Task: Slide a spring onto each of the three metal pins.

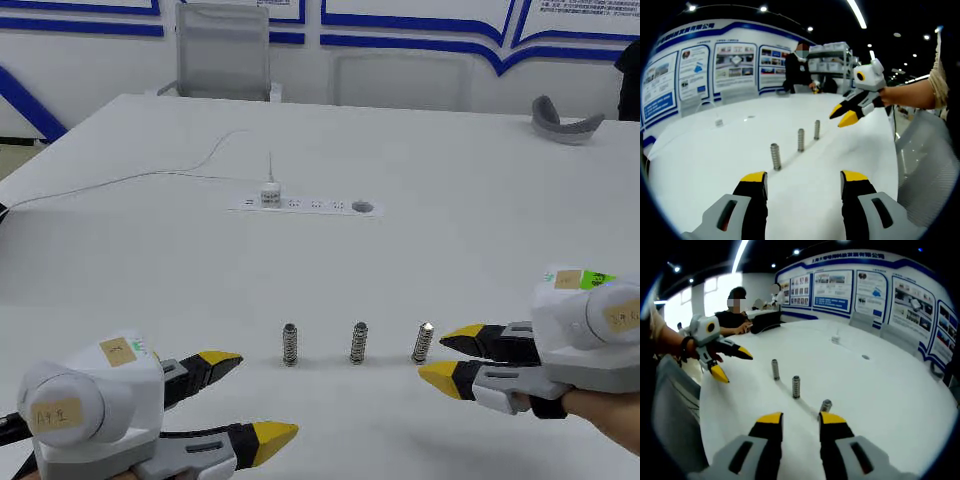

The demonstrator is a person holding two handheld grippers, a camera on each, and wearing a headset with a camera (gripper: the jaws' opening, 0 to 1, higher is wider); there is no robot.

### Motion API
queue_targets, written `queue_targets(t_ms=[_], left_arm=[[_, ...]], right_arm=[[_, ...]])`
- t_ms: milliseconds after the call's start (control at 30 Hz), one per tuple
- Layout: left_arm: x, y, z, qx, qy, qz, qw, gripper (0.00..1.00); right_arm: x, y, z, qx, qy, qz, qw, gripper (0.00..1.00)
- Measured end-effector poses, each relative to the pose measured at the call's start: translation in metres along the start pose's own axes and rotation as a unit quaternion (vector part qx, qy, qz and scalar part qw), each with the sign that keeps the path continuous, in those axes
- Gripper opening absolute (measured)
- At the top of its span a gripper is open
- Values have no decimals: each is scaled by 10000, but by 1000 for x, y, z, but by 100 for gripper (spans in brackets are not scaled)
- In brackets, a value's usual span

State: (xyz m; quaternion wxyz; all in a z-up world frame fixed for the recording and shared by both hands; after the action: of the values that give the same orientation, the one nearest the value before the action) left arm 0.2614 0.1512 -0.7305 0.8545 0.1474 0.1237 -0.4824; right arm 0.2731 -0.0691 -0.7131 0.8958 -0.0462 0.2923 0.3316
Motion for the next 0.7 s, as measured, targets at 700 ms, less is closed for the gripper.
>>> queue_targets(t_ms=[700], left_arm=[[-1,2,-3,-38,36,8,10000,61]], right_arm=[[-15,-14,-18,-248,-5,24,9997,52]])
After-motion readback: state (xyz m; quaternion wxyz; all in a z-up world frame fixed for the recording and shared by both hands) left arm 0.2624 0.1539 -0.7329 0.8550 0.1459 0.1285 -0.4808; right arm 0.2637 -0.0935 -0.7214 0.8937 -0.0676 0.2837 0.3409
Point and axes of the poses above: the centre of the closed fingertips' face, and the gripper's own axes: x roughly forward along the fingers, y roughly to its left, z roughly out of its top, the point moved 4 cm from there along -x, roughly backward along the fingers, and after that the axes turned 11 degrees about x, right-handed, at the moved point
